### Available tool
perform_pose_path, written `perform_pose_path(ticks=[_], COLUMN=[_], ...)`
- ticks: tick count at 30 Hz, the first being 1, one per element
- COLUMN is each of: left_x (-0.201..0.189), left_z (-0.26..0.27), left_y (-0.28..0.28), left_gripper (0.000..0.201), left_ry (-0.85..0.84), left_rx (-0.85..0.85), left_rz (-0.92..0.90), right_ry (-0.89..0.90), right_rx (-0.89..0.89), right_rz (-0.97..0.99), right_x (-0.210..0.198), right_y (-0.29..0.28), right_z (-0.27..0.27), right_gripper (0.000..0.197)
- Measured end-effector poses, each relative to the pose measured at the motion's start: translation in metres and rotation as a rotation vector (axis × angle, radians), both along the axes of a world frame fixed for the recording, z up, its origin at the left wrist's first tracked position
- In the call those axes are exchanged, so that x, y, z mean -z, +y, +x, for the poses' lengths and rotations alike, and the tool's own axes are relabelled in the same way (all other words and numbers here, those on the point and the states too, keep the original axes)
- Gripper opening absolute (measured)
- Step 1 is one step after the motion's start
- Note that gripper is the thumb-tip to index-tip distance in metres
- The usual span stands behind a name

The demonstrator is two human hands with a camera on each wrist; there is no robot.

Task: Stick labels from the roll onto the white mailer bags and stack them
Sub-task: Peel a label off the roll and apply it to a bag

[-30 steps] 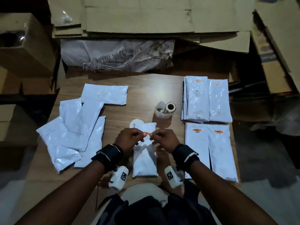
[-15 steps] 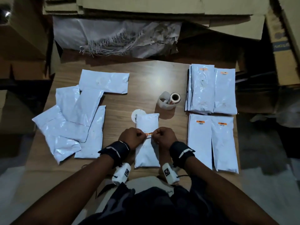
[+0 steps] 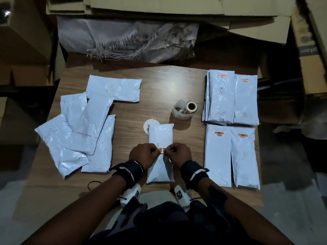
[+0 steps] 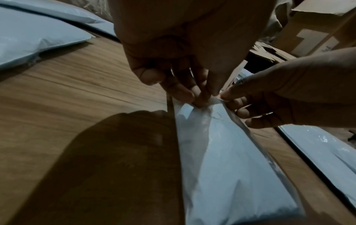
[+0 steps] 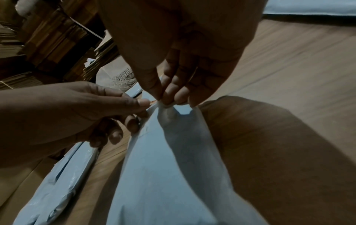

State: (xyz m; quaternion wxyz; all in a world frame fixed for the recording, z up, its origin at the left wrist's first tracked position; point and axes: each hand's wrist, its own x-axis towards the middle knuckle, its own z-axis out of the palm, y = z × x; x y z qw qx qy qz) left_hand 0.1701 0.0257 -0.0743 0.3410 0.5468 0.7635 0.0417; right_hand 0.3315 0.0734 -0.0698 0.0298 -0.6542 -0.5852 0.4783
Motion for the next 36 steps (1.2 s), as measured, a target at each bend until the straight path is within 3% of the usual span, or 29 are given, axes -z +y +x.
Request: perform_pose_path(ticks=[10,16,19,21,24,26,28,31,36], left_x=[0.009,0.008,0.006,0.004,0.011,0.019,0.024,0.027,0.025], left_z=[0.004,0.008,0.005,0.003,0.007,0.012,0.015,0.012,0.011], left_y=[-0.002,0.002,-0.002,-0.01,-0.027,-0.038,-0.048,-0.057,-0.059], left_gripper=[0.029,0.04,0.039,0.032,0.043,0.056,0.06,0.063,0.081], left_ry=[0.029,0.059,0.031,0.033,0.183,0.274,0.291,0.269,0.22], left_rx=[-0.023,-0.094,-0.138,-0.133,0.06,0.238,0.336,0.338,0.225], left_rz=[0.026,-0.04,-0.061,0.018,0.318,0.383,0.358,0.261,0.141], right_ry=[-0.039,-0.108,-0.136,-0.118,-0.079,-0.093,-0.134,-0.18,-0.245], right_rx=[0.011,0.019,-0.01,-0.097,-0.32,-0.482,-0.595,-0.616,-0.464], right_rz=[0.013,0.025,0.096,0.219,0.478,0.589,0.553,0.455,0.43], right_x=[0.002,0.001,-0.001,-0.001,0.008,0.018,0.024,0.025,0.027], right_y=[-0.005,-0.003,-0.009,-0.019,-0.04,-0.05,-0.056,-0.062,-0.066], right_z=[-0.002,-0.003,0.001,0.006,0.014,0.016,0.015,0.015,0.018], right_gripper=[0.013,0.024,0.021,0.016,0.045,0.061,0.069,0.073,0.075])
